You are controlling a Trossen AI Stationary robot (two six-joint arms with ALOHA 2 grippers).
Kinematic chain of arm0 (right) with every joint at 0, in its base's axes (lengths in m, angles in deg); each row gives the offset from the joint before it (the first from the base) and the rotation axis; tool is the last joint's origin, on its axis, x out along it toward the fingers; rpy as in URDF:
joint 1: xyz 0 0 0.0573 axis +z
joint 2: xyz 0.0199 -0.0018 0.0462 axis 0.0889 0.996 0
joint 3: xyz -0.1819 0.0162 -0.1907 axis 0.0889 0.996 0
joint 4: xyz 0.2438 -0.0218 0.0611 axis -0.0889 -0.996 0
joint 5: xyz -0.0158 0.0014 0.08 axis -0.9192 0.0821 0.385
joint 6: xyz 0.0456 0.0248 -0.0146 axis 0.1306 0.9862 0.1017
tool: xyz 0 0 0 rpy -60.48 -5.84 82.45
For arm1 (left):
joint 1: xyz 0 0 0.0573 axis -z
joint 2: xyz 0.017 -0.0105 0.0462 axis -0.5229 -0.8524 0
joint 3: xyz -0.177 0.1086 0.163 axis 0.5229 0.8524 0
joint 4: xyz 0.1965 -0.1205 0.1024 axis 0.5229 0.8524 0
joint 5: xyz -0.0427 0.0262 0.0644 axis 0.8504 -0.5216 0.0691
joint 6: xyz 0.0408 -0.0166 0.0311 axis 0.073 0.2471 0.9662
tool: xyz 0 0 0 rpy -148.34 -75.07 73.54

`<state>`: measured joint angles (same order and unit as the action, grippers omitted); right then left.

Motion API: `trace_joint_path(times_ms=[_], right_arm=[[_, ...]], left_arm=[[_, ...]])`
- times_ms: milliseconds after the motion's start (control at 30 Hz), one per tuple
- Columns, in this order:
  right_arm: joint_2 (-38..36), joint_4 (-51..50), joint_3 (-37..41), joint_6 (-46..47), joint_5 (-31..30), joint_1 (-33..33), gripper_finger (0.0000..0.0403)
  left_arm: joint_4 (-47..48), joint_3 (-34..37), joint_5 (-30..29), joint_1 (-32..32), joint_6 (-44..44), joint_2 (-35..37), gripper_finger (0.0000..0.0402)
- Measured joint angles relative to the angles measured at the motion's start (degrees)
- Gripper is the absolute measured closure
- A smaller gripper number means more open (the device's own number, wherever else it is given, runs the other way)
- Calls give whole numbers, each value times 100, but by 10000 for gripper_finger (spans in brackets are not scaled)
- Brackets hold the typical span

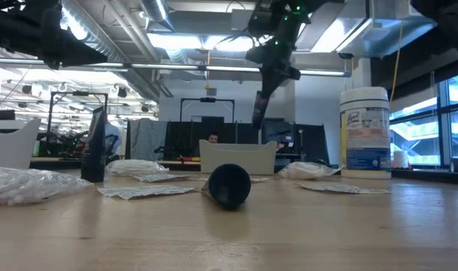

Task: Pick & Place Travel size toiletries
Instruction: Put the shave cream into the gray bin

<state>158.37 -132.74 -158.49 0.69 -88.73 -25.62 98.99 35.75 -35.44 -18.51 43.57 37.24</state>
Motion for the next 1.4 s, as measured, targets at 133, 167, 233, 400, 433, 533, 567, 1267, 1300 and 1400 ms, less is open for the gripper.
trace_joint_path(times_ms=[133,167,233,400,433,533,567,1267,1300,1400], right_arm=[[156,-60,0,3,0,-8,403],[184,-60,0,3,-1,-9,403],[237,-60,0,5,-2,-9,403],[382,-82,0,24,-2,8,403],[407,-94,0,23,-2,15,403],[511,-108,0,23,-2,43,403],[554,-107,0,23,0,51,403],[1135,24,22,16,8,117,401],[1131,111,60,1,16,130,401],[1130,254,205,1,93,153,400]], left_arm=[[0,2,0,-2,0,-2,391],[0,1,0,-2,0,0,391],[1,0,0,0,0,-2,389],[0,2,0,-1,0,-2,391],[0,2,0,0,0,-2,391],[1,1,0,-1,0,-1,391],[0,0,0,-2,0,0,390],[0,0,0,0,0,0,391],[1,1,0,-2,0,-1,390],[0,2,0,-1,0,-2,389]])
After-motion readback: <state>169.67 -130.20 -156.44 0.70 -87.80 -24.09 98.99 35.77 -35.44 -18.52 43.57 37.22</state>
